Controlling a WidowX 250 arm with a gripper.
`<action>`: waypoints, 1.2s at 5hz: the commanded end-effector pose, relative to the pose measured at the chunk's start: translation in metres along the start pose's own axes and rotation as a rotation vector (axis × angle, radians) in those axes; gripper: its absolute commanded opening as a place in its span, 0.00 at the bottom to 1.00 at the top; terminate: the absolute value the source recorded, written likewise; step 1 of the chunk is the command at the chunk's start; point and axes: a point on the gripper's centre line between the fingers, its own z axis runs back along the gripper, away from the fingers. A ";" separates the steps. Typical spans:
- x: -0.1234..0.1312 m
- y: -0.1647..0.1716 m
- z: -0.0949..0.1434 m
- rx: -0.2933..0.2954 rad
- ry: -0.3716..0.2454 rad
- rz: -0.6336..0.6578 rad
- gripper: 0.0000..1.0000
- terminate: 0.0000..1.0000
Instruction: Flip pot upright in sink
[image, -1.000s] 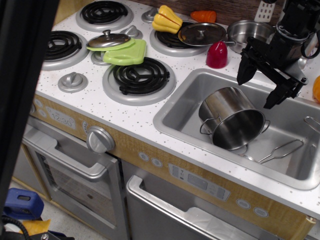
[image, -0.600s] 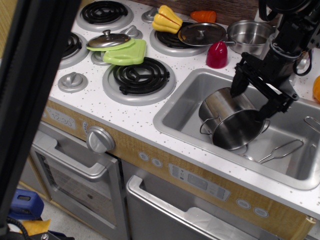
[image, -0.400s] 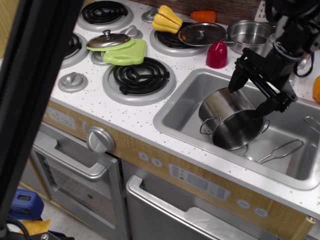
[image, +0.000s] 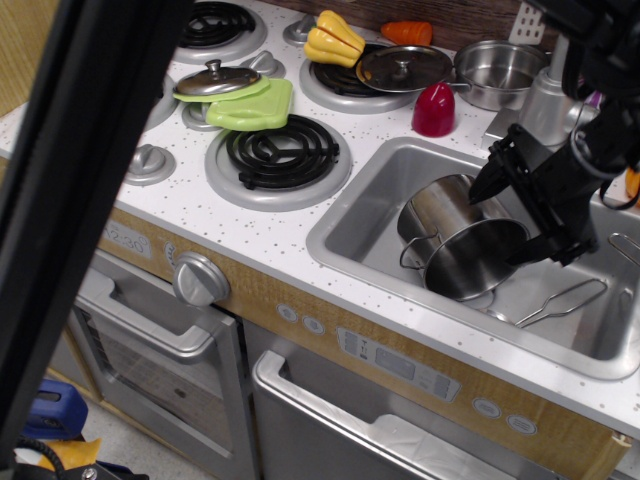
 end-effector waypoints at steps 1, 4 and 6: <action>0.006 0.021 0.028 0.110 -0.134 0.061 1.00 0.00; 0.011 0.039 0.004 0.289 -0.268 0.027 1.00 0.00; 0.021 0.052 -0.009 0.401 -0.327 0.016 0.00 0.00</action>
